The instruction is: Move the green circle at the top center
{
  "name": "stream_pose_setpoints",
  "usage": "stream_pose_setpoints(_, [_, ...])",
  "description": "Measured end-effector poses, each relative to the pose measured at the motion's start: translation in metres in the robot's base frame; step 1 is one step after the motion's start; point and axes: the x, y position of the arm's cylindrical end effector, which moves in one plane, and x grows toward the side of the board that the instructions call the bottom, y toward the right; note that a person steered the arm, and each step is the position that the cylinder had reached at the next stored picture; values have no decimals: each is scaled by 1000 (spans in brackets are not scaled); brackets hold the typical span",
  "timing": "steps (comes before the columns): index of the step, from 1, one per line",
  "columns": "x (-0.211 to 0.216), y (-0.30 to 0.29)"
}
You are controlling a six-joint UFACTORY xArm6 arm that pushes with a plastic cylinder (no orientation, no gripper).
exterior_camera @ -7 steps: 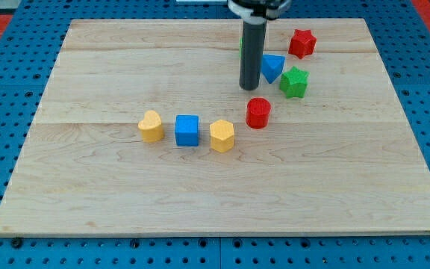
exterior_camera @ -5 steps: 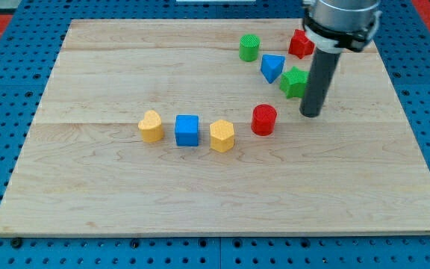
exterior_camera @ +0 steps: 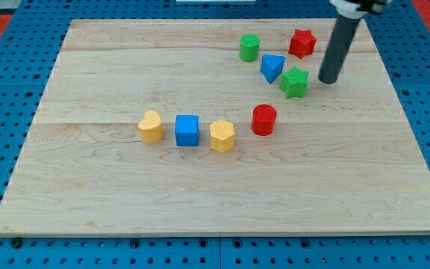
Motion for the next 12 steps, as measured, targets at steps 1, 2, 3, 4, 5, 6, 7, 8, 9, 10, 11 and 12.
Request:
stream_pose_setpoints(1, [26,-7])
stream_pose_setpoints(2, [50,-34])
stream_pose_setpoints(3, [11,-8])
stream_pose_setpoints(4, [-14,-34])
stream_pose_setpoints(5, [8,-47])
stream_pose_setpoints(6, [27,-30])
stream_pose_setpoints(7, [44,89])
stream_pose_setpoints(8, [80,162])
stream_pose_setpoints(9, [81,169])
stream_pose_setpoints(10, [81,169])
stream_pose_setpoints(11, [82,166])
stream_pose_setpoints(12, [59,114])
